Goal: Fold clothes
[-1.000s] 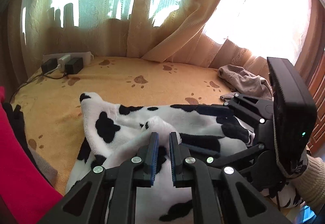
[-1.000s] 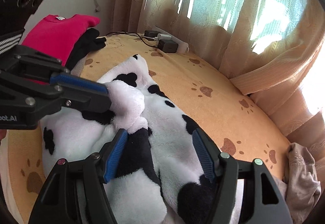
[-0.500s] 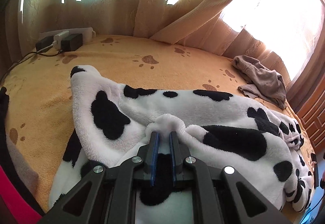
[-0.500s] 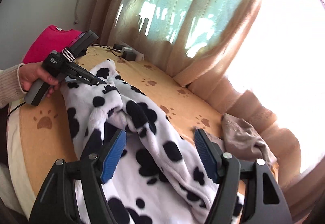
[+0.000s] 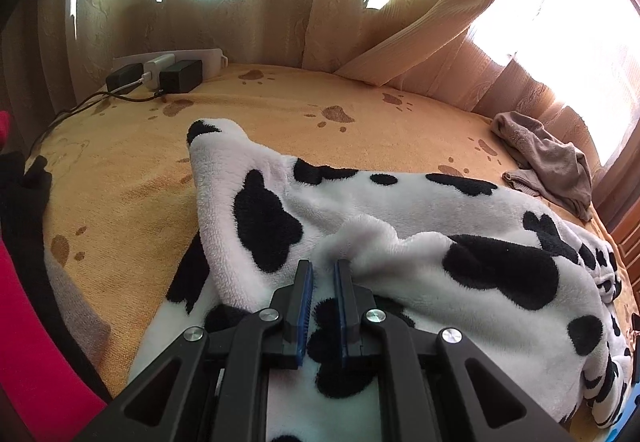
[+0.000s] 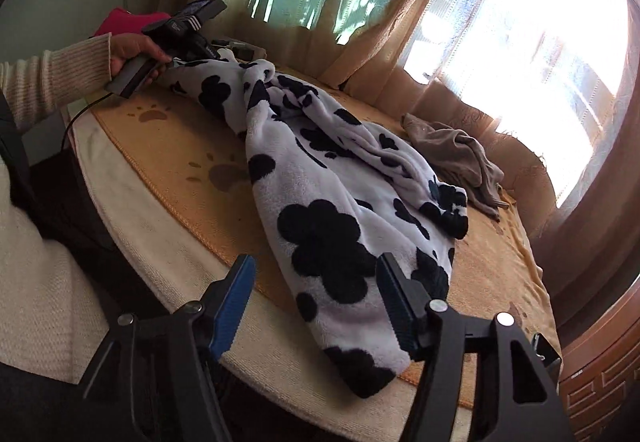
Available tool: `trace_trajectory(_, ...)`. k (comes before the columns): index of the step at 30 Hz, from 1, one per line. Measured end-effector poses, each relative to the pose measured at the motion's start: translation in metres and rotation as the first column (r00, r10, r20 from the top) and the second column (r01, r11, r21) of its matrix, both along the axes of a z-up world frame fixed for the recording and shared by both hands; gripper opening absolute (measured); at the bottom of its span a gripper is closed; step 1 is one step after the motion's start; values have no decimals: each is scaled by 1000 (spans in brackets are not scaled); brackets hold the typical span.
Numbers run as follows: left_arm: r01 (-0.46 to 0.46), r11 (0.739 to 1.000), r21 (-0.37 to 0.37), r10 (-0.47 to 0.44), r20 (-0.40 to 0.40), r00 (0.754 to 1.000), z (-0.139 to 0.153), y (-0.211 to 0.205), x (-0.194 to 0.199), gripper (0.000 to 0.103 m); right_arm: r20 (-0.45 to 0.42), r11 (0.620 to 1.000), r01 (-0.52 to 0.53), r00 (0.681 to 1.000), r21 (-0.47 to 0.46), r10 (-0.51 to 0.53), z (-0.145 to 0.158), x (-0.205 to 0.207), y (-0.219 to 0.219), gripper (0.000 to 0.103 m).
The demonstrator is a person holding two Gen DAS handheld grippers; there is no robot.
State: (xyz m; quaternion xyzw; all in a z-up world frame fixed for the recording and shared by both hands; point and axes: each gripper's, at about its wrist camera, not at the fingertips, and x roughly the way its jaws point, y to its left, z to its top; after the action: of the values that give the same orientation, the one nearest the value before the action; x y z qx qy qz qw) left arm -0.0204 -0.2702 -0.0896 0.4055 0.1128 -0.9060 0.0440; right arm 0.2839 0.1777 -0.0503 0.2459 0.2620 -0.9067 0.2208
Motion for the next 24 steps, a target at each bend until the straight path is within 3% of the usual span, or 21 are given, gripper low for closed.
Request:
trace_trajectory(7,-11,1000,28,11,6,1000,-1,-3,0,12,-123,983,11,992,181,12,-27,-14,-38,68)
trace_trajectory(9,-13,999,44,13,3,1000,-2,-5,0,12,-155,969,57,988,239,-20,-33,-18,-37,67)
trace_trajectory(15,-10,998,59,10,1,1000,-2,-8,-2,12,-205,942,172,972,288,-115,-30,-16,-6,64)
trace_trajectory(17,-10,997,70,10,1,1000,-3,-10,-3,12,-210,938,187,969,293,-128,-27,-16,2,43)
trace_trajectory(19,-10,997,76,10,3,1000,-3,-12,-3,12,-215,933,201,967,297,-140,-23,-17,10,12)
trace_trajectory(24,-7,999,34,6,19,1000,-3,-10,-5,12,-273,923,229,951,309,-144,-8,-25,23,10)
